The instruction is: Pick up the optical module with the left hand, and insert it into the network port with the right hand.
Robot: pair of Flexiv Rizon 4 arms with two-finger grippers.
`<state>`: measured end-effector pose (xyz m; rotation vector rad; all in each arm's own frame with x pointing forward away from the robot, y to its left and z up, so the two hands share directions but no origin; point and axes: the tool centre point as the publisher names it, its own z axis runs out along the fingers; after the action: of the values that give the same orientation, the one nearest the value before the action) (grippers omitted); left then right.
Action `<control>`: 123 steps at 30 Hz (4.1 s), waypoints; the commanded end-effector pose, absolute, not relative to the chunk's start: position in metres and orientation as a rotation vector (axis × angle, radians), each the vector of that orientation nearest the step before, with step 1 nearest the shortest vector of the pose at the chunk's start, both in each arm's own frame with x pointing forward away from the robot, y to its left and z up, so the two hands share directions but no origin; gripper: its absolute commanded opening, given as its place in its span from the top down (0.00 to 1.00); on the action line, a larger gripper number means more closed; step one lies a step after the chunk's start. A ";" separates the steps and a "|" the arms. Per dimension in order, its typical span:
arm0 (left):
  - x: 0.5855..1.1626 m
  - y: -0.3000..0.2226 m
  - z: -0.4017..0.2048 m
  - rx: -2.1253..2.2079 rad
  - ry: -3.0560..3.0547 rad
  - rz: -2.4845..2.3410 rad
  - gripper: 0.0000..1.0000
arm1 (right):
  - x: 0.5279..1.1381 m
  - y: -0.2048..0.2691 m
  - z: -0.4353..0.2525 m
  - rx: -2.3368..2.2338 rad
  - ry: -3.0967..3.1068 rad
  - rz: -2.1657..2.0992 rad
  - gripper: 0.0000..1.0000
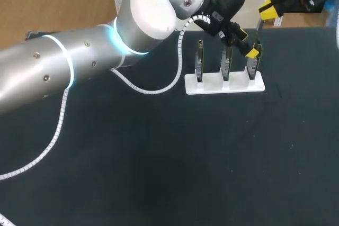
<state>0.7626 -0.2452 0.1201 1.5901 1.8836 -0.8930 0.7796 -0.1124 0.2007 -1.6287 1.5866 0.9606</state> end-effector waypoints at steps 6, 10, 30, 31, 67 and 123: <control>0.767 -0.246 0.120 1.605 1.887 -0.899 0.00 | 0.777 -0.111 0.201 -1.628 1.593 0.950 1.00; 0.767 -0.245 0.120 1.602 1.890 -0.900 0.00 | 0.776 -0.111 0.201 -1.631 1.592 0.949 1.00; 0.766 -0.245 0.120 1.613 1.886 -0.898 0.00 | 0.769 -0.113 0.192 -1.686 1.624 0.898 1.00; 0.766 -0.245 0.120 1.613 1.886 -0.898 0.00 | 0.769 -0.114 0.190 -1.689 1.628 0.894 1.00; 0.766 -0.245 0.120 1.613 1.886 -0.898 0.00 | 0.765 -0.111 0.177 -1.683 1.660 0.824 1.00; 0.766 -0.245 0.120 1.613 1.886 -0.898 0.00 | 0.767 -0.113 0.171 -1.727 1.656 0.834 1.00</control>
<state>0.7635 -0.2439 0.1198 1.6077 1.8829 -0.8966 0.7635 -0.1132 0.1711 -1.7234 1.6566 0.8277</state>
